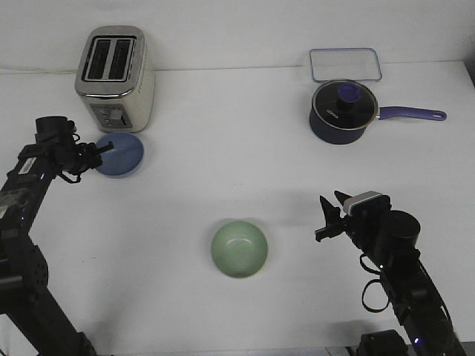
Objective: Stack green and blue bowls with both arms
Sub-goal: 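Lift the blue bowl and carry it over the green bowl, then lower the blue bowl onto the green bowl and open the left gripper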
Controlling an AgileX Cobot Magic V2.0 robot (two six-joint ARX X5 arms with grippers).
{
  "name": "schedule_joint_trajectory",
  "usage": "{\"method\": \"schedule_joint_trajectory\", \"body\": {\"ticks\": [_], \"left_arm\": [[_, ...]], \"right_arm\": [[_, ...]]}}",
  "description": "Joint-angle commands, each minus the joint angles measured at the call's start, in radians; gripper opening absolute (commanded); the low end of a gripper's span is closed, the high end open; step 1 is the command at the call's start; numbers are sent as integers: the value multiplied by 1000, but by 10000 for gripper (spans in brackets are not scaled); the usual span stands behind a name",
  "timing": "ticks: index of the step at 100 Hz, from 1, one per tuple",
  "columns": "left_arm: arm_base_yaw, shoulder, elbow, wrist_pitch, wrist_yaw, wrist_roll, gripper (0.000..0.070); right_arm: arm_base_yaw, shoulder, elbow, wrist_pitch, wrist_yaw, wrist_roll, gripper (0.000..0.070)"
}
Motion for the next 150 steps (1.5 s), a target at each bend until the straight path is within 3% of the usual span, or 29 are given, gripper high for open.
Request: {"method": "schedule_joint_trajectory", "body": {"ticks": [1, 28, 45, 59, 79, 89, 110, 125, 136, 150], "left_arm": [[4, -88, 25, -13, 34, 52, 15], [-35, -361, 21, -152, 238, 135, 15], [-162, -428, -28, -249, 348, 192, 15], [-356, -452, -154, -187, 348, 180, 15], [-621, -447, -332, 74, 321, 99, 15], [-705, -435, -365, 125, 288, 74, 15], [-798, -391, -365, 117, 187, 87, 15], [-827, -362, -365, 93, 173, 109, 15], [-836, -352, -365, 65, 101, 121, 15], [-837, -352, -365, 58, 111, 131, 20]], "right_arm": [[0, 4, 6, 9, -3, 6, 260], [0, 4, 6, 12, -3, 6, 260], [0, 4, 6, 12, -4, 6, 260], [0, 4, 6, 13, -6, 7, 260], [0, 4, 6, 13, -6, 7, 260], [0, 4, 6, 11, -6, 7, 260], [1, 4, 6, 11, -6, 7, 260], [0, 4, 6, 11, -7, 7, 260], [0, 4, 6, 11, -7, 7, 260], [0, 4, 6, 12, -7, 7, 260]]}}
